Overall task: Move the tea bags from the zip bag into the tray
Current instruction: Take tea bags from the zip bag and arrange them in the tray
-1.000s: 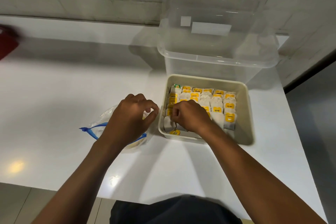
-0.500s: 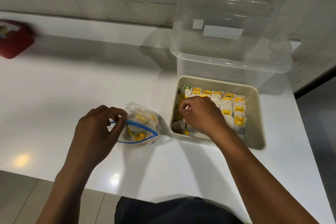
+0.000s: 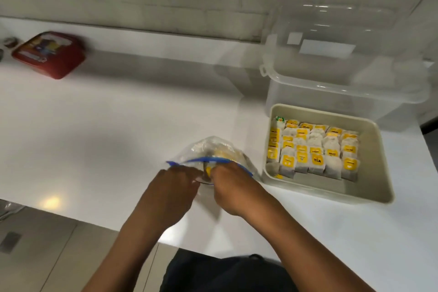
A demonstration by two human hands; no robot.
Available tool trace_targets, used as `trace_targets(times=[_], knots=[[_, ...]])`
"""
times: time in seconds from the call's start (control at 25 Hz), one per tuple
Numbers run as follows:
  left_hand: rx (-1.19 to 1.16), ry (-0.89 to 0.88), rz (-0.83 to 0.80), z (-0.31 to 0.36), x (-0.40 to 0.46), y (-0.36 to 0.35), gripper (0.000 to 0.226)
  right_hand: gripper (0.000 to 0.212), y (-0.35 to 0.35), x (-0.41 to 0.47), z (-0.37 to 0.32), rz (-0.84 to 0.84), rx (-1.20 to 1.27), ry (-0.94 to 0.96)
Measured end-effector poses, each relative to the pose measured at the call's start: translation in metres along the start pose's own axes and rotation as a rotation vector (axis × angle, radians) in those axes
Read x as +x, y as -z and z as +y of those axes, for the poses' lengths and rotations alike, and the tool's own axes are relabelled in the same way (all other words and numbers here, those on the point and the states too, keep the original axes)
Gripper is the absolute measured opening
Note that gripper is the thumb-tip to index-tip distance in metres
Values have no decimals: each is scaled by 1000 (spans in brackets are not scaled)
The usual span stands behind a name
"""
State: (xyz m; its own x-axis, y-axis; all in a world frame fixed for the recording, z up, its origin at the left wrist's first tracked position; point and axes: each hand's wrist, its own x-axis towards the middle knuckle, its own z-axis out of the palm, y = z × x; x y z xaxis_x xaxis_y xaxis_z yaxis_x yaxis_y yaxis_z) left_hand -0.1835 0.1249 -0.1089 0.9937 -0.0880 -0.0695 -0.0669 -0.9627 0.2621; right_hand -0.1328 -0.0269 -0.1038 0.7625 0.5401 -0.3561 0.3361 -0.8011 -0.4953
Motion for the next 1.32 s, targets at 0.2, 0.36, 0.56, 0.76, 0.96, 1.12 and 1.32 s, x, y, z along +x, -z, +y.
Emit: trace_targets(times=[0.2,0.36,0.56,0.76,0.96,1.12,1.32], knots=[[251,-155,-188,-15,1,-11,29,33,-20,38,-9,89,-233,-121],[271,-94,-215,-20,7,-15,40,19,-28,51,-19,134,-296,-225],[158,-23,-183,-16,19,1,42,22,-22,50,-27,169,-273,-250],[-122,7,-120,-28,30,14,43,16,-8,34,-29,282,9,-217],[-726,121,-110,-39,30,24,28,11,4,23,-12,239,805,-232],[-1012,182,-138,-41,26,24,25,18,8,18,-8,98,1166,-185],[-1203,279,-64,-41,23,25,14,24,7,11,-9,105,1270,-135]])
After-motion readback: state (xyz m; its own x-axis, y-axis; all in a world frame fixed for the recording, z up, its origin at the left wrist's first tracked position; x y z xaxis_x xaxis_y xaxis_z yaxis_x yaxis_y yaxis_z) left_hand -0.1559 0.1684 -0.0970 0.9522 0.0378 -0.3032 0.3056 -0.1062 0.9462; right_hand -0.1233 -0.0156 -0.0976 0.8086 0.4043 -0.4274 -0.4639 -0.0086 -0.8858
